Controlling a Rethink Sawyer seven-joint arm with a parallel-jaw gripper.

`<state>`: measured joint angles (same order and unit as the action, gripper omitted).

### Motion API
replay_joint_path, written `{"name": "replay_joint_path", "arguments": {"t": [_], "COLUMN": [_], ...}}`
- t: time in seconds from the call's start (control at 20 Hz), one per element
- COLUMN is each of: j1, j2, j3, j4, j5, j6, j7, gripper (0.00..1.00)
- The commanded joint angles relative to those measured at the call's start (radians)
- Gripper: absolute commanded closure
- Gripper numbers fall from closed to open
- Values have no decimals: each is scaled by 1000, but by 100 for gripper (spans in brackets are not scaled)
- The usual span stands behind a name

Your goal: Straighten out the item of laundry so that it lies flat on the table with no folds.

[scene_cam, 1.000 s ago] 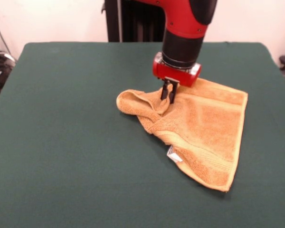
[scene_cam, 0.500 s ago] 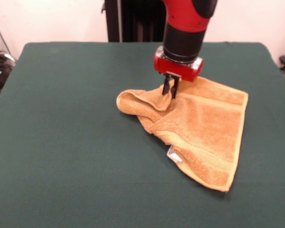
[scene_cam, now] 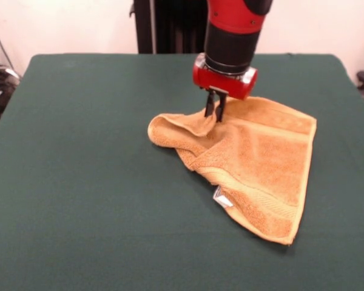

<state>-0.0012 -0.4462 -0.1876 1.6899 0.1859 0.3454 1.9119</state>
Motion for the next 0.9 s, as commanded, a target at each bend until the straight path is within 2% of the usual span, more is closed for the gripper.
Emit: {"name": "replay_joint_path", "arguments": {"t": [0.05, 0.55, 0.9], "j1": [-32, 1, 91], "j2": [56, 88, 103], "j3": [124, 86, -10], "j4": [20, 3, -14], "j5": [-6, -25, 10], "j6": [-20, -92, -95], "j7": [109, 137, 214], "gripper": [100, 100, 100]}}
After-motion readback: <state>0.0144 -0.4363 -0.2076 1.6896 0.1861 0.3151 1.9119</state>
